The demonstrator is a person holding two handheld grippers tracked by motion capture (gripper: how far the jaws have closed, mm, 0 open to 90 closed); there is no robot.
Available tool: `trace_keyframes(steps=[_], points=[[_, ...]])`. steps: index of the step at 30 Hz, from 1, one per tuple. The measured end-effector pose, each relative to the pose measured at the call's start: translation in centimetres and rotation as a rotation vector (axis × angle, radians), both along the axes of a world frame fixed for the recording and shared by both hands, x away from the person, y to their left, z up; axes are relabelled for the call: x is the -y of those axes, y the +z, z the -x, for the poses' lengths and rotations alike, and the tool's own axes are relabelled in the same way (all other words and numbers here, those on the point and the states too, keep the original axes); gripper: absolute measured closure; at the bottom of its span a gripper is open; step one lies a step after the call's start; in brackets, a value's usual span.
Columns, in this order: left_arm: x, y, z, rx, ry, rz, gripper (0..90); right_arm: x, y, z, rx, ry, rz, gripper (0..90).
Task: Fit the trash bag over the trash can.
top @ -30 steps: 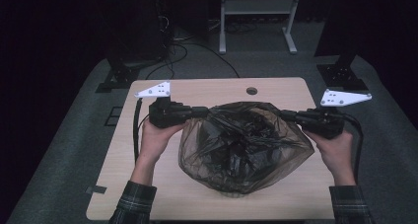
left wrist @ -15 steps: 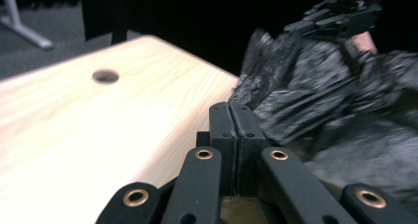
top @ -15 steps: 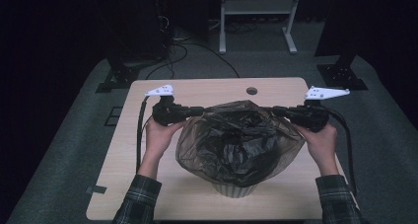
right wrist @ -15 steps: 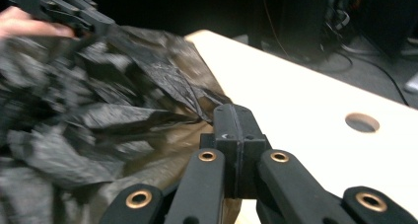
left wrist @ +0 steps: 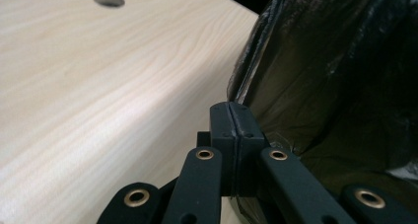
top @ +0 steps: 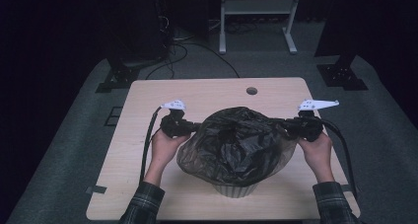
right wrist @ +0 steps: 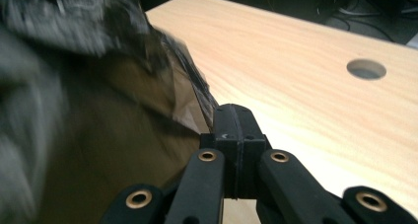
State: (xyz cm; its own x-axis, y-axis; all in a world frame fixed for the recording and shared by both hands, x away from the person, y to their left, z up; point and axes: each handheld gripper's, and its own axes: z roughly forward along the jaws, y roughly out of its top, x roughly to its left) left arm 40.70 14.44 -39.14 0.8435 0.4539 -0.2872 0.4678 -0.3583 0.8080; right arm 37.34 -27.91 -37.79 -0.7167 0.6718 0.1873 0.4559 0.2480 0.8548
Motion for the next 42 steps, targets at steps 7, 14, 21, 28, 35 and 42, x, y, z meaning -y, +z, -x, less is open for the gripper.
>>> trace_keyframes(steps=[7, 14, 21, 28, 35, 42], points=[[-0.3, -1.6, 0.5, -0.023, -0.003, -0.003, 89.2, 0.6, -2.1, 0.6, -0.033, 0.000, -0.010, 90.0], [-0.3, -2.9, 0.9, -0.045, -0.007, -0.011, 89.2, 0.6, -3.1, 0.9, -0.049, 0.006, -0.013, 90.0], [-0.1, -3.6, 1.0, -0.059, -0.015, -0.032, 89.2, 0.8, -3.9, 1.1, -0.060, 0.005, -0.019, 90.0], [-0.4, -3.4, 1.0, -0.047, 0.013, -0.030, 73.8, 0.9, -3.8, 1.2, -0.049, -0.007, -0.005, 79.8], [-3.0, -0.9, 1.8, 0.014, 0.073, 0.061, 46.8, 3.2, -1.9, 2.0, -0.003, -0.049, -0.043, 66.0], [-5.2, 1.9, 3.8, 0.070, 0.071, 0.157, 40.2, 5.7, 0.6, 4.0, 0.061, -0.074, -0.086, 57.7]])
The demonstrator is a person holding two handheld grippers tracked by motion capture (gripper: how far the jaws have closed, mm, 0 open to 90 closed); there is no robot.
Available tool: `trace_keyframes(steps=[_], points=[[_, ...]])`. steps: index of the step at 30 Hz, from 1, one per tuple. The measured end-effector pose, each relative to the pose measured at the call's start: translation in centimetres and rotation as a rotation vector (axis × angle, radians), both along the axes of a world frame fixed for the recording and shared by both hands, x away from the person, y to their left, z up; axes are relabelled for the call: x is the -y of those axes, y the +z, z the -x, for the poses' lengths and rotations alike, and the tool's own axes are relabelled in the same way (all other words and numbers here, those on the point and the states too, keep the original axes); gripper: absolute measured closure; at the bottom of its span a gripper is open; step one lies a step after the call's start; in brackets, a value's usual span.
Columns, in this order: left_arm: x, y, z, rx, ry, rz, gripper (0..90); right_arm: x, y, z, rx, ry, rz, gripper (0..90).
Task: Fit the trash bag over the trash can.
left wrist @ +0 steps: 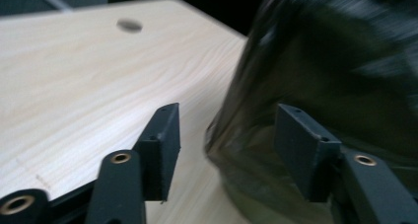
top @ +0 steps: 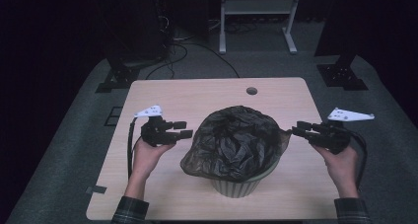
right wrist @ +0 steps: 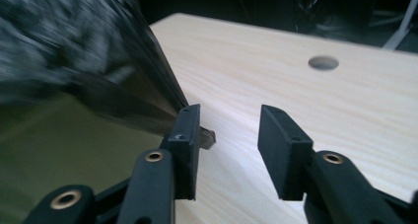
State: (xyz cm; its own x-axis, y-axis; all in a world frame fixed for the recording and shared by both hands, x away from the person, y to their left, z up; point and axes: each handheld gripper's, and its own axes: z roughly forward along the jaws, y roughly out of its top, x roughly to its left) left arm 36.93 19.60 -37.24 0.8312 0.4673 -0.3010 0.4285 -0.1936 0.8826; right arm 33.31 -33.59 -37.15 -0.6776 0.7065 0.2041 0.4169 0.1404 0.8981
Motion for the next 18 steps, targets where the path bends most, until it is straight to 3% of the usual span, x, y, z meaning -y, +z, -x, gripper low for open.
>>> trace_keyframes(steps=[5, 11, 18], points=[[-0.6, 1.9, 2.2, 0.055, -0.035, 0.043, 34.7, 0.2, 2.1, 1.6, 0.040, 0.054, -0.049, 53.3], [-0.6, 3.2, 4.9, 0.104, -0.079, 0.093, 31.8, -1.0, 3.9, 2.7, 0.079, 0.168, -0.102, 50.0], [-0.1, 3.3, 6.0, 0.112, -0.109, 0.110, 29.4, -3.4, 4.5, 2.2, 0.068, 0.246, -0.078, 49.8]])
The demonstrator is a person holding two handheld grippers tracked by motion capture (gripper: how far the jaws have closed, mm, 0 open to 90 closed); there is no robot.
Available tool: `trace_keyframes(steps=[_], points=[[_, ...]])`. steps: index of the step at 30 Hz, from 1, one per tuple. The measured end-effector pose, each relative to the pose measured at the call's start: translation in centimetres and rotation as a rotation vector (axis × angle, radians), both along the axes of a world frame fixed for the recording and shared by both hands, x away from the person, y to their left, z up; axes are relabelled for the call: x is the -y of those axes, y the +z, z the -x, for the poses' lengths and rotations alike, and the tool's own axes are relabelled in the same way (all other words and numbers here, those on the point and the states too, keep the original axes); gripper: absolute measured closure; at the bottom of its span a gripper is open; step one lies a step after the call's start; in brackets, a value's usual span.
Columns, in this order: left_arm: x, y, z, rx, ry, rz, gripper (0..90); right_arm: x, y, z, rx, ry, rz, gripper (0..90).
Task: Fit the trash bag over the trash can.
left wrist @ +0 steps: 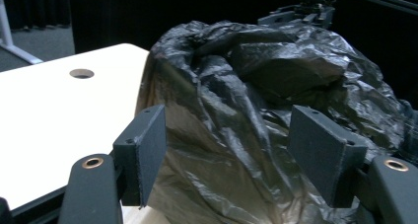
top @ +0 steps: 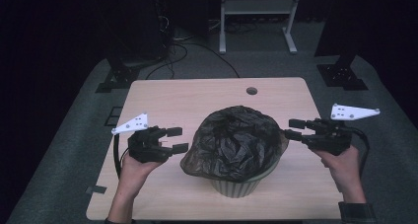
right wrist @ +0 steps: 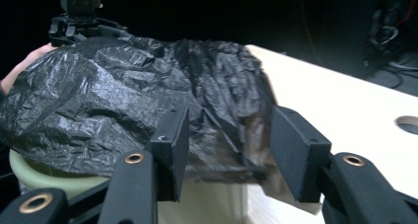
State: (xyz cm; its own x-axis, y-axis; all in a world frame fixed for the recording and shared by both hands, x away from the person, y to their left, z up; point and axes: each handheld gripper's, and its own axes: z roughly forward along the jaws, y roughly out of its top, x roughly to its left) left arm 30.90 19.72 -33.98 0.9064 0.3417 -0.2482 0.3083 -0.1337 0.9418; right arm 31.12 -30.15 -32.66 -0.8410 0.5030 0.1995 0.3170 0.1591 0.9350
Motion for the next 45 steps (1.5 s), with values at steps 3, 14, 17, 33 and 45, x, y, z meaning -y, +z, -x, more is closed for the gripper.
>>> trace_keyframes(steps=[3, 14, 17, 33, 45], points=[[0.3, -0.1, 0.2, -0.001, -0.026, 0.017, 28.8, -0.6, -0.3, -0.2, -0.010, 0.010, 0.010, 51.8], [1.0, -0.8, 0.8, 0.009, -0.110, 0.026, 27.4, -1.0, -0.5, -0.1, -0.028, 0.059, 0.000, 81.6], [1.0, -1.2, 1.0, 0.005, -0.111, 0.016, 26.6, -1.1, -0.5, 0.2, -0.017, 0.061, 0.010, 89.8], [2.8, -2.8, 1.3, -0.023, -0.180, -0.049, 28.6, -0.8, -0.4, 1.4, 0.003, 0.067, 0.019, 90.0], [3.0, -2.3, 2.1, 0.032, -0.237, -0.113, 86.9, -0.5, -0.5, 2.4, 0.018, 0.066, 0.006, 90.0]])
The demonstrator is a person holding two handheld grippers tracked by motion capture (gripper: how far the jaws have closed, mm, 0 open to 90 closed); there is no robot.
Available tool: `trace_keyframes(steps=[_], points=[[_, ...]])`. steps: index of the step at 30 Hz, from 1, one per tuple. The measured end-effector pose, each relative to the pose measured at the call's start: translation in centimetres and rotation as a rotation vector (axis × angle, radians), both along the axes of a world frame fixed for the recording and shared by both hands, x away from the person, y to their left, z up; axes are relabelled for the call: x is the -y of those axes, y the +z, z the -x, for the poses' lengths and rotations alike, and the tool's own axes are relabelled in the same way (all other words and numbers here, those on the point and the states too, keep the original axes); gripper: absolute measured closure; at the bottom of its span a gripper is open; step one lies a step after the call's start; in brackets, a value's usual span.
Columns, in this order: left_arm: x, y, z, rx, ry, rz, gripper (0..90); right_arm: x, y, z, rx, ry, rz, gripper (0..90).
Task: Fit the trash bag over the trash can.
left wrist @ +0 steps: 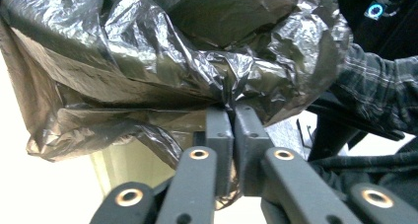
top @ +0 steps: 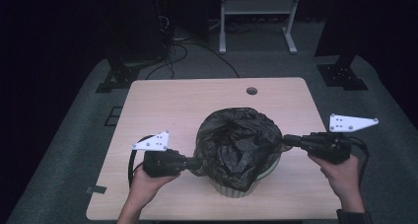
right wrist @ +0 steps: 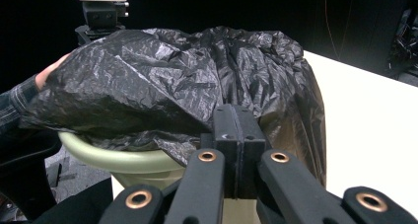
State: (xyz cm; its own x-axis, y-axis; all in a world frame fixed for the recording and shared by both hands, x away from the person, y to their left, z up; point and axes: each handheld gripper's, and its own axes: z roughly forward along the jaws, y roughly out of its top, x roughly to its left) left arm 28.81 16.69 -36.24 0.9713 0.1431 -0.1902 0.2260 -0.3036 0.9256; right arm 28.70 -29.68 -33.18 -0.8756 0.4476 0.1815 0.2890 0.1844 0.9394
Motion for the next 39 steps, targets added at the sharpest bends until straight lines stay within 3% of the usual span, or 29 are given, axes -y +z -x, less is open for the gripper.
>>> trace_keyframes(steps=[6, 13, 21, 28, 33, 39], points=[[-0.9, 0.7, 0.5, 0.008, -0.014, 0.035, 87.1, 0.8, -0.2, 1.6, 0.008, -0.002, -0.007, 90.0], [-1.1, 0.6, 0.9, 0.006, -0.021, 0.033, 87.0, 1.9, -1.1, 3.7, 0.010, -0.009, -0.030, 90.0], [-1.8, -0.2, 0.8, -0.014, -0.013, 0.009, 87.6, 2.6, -3.0, 5.0, -0.038, -0.023, 0.026, 90.0], [-2.5, -1.8, -0.2, -0.044, 0.048, -0.040, 88.3, 2.6, -5.2, 4.1, -0.090, -0.050, 0.054, 90.0], [-2.7, -3.6, -1.1, -0.085, 0.077, -0.084, 88.9, 1.6, -7.0, 3.0, -0.126, -0.074, 0.136, 90.0], [-2.6, -5.6, -1.9, -0.132, 0.099, -0.151, 88.9, 0.9, -8.6, 2.0, -0.167, -0.082, 0.191, 90.0]])
